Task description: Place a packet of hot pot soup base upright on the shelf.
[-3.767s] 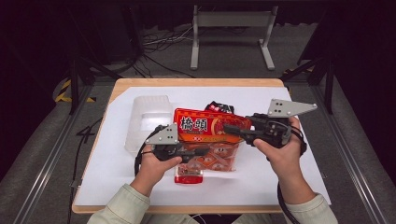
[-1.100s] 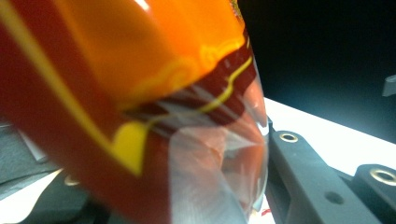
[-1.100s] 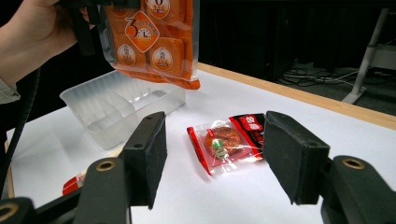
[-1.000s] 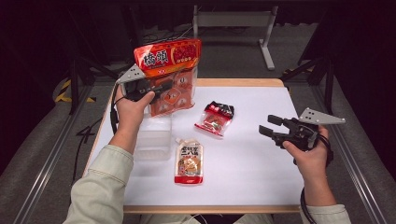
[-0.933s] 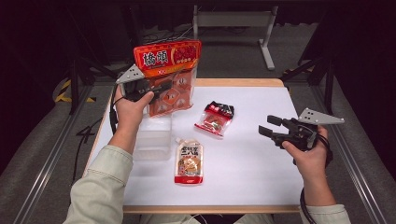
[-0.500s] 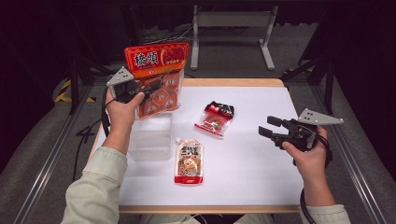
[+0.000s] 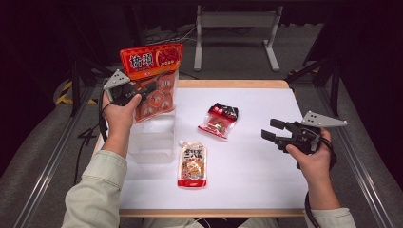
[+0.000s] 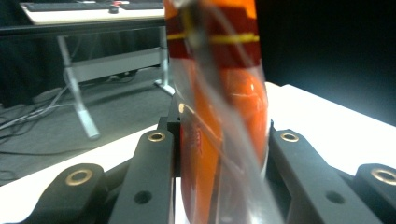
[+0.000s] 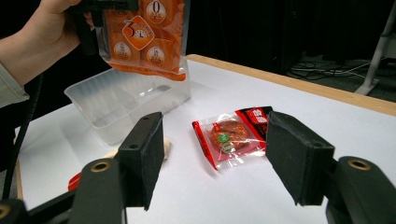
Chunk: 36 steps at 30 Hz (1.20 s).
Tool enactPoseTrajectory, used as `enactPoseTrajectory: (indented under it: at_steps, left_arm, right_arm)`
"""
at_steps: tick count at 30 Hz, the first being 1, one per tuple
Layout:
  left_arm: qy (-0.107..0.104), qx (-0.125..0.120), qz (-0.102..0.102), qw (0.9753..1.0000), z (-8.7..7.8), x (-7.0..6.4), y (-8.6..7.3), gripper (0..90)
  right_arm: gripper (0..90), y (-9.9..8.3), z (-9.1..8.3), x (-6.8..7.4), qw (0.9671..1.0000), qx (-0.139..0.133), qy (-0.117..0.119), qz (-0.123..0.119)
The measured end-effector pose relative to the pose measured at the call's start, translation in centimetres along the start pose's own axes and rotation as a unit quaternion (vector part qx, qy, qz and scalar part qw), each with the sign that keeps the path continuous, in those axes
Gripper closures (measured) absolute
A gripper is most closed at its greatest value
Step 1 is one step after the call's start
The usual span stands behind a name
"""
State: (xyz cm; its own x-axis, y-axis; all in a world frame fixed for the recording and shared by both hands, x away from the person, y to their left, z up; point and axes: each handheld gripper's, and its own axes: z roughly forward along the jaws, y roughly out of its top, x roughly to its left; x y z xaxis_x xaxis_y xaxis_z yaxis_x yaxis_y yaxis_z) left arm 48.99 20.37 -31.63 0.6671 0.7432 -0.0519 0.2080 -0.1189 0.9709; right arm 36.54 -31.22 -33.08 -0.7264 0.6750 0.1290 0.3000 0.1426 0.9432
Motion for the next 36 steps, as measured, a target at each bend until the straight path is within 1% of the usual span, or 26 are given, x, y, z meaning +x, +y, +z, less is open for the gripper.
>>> enactPoseTrajectory:
  at_steps: [1,4,5,6,7,9,13,15,16,19,20,21,25,28,29,31,32,33,34,35,36]
  left_arm:
    - [0.003,0.001,-0.004,1.0000,0.1,0.1,-0.1,71.2]
    - [0.001,0.008,-0.011,0.9999,0.6,0.1,-0.6,71.2]
    - [0.001,0.008,-0.011,0.9999,0.6,0.1,-0.6,71.2]
    - [0.002,0.016,-0.006,0.9999,1.1,0.0,-0.9,71.1]
    - [0.002,0.016,-0.006,0.9999,1.1,0.0,-0.9,71.1]
    - [0.002,0.024,-0.003,0.9997,1.5,-0.1,-1.2,71.1]
    - [0.002,0.037,-0.010,0.9993,1.9,0.0,-2.1,71.1]
    - [0.002,0.039,-0.013,0.9991,2.1,0.0,-2.4,71.2]
    - [0.001,0.035,-0.019,0.9992,2.2,0.1,-2.7,71.1]
    - [0.000,0.039,-0.019,0.9991,2.1,0.2,-2.8,71.1]
    - [-0.001,0.041,-0.014,0.9991,2.1,0.3,-2.9,71.1]
    - [0.000,0.043,-0.014,0.9990,2.0,0.3,-3.0,71.1]
    - [0.000,0.058,-0.020,0.9981,1.6,0.7,-3.4,70.9]
    - [-0.006,0.053,-0.035,0.9980,1.2,1.0,-3.9,70.9]
    - [-0.008,0.051,-0.036,0.9980,1.1,1.1,-4.1,70.9]
    - [-0.012,0.051,-0.037,0.9980,1.0,1.1,-4.1,70.9]
    - [-0.017,0.054,-0.030,0.9979,0.9,1.0,-4.1,70.7]
    - [-0.017,0.054,-0.030,0.9979,0.9,1.0,-4.1,70.7]
    - [-0.027,0.061,-0.030,0.9973,0.7,0.8,-4.1,70.7]
    - [-0.028,0.066,-0.025,0.9971,0.6,0.7,-4.0,70.5]
    - [-0.031,0.072,-0.026,0.9966,0.5,0.5,-3.9,70.4]
  right_arm:
    - [38.5,0.0,0.0,0.0,1.0000,-0.001,0.002,-0.001]
    - [38.5,0.0,0.1,0.1,1.0000,-0.001,0.005,-0.004]
    - [38.5,0.0,0.1,0.1,1.0000,-0.001,0.005,-0.004]
    - [38.4,0.0,0.2,0.1,1.0000,0.000,0.006,-0.005]
    - [38.4,0.0,0.2,0.1,1.0000,0.000,0.006,-0.005]
    - [38.4,0.0,0.3,0.2,1.0000,0.001,0.008,-0.005]
    - [38.3,-0.1,0.2,0.1,1.0000,0.000,0.008,-0.005]
    - [38.4,-0.1,0.2,0.1,1.0000,0.000,0.008,-0.004]
    - [38.3,-0.1,0.2,0.1,1.0000,0.000,0.009,-0.004]
    - [38.1,-0.1,0.3,0.1,1.0000,0.000,0.009,-0.004]
    - [38.1,-0.1,0.3,0.1,1.0000,0.000,0.009,-0.004]
    - [38.0,-0.1,0.3,0.2,0.9999,0.001,0.009,-0.004]
    - [37.9,-0.1,0.5,0.3,0.9999,0.003,0.011,-0.005]
    - [37.7,-0.1,0.5,0.3,0.9999,0.004,0.013,-0.006]
    - [37.6,-0.1,0.5,0.3,0.9999,0.004,0.013,-0.005]
    - [37.6,-0.1,0.5,0.3,0.9999,0.004,0.013,-0.005]
    - [37.5,-0.1,0.5,0.3,0.9999,0.004,0.011,-0.005]
    - [37.5,-0.1,0.5,0.3,0.9999,0.004,0.011,-0.005]
    - [37.5,-0.1,0.5,0.3,0.9999,0.003,0.012,-0.005]
    - [37.4,-0.1,0.5,0.2,0.9999,0.003,0.011,-0.004]
    - [37.4,-0.1,0.5,0.2,0.9999,0.003,0.012,-0.004]
